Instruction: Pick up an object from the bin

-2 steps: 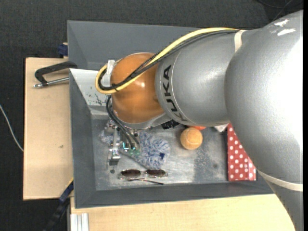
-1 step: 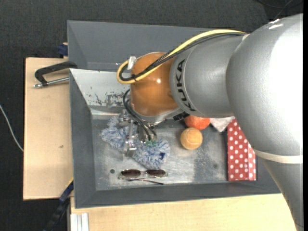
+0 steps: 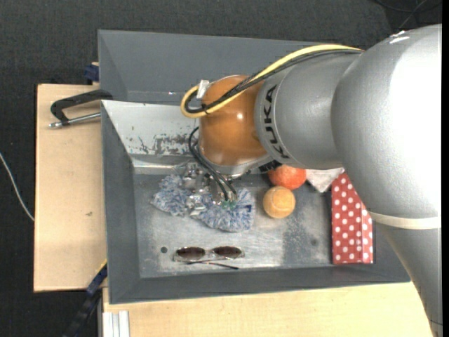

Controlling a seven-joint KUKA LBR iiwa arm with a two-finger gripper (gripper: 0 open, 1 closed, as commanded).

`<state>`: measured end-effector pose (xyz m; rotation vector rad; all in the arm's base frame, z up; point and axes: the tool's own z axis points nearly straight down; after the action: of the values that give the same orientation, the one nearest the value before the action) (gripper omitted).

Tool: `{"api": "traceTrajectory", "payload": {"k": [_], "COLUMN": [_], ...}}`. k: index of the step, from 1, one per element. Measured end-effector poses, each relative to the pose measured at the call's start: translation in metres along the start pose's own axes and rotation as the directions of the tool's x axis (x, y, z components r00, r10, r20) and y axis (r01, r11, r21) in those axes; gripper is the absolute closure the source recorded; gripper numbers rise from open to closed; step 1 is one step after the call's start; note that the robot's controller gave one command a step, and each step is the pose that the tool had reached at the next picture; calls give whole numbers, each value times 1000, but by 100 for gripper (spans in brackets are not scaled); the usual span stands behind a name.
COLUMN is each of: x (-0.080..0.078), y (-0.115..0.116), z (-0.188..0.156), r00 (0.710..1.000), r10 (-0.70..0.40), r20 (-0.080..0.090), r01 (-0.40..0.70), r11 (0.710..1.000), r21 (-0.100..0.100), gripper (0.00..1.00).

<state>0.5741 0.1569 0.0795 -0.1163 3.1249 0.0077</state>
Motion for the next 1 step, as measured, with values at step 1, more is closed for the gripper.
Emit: {"api": "traceTrajectory", "payload": {"k": [1], "x": [0], "y": [0], "z": [-1], "r00": [1000], "r10": [-1], "r20": [0], "r01": [1], "r11": [1000], "r21": [0], "gripper": [100]}}
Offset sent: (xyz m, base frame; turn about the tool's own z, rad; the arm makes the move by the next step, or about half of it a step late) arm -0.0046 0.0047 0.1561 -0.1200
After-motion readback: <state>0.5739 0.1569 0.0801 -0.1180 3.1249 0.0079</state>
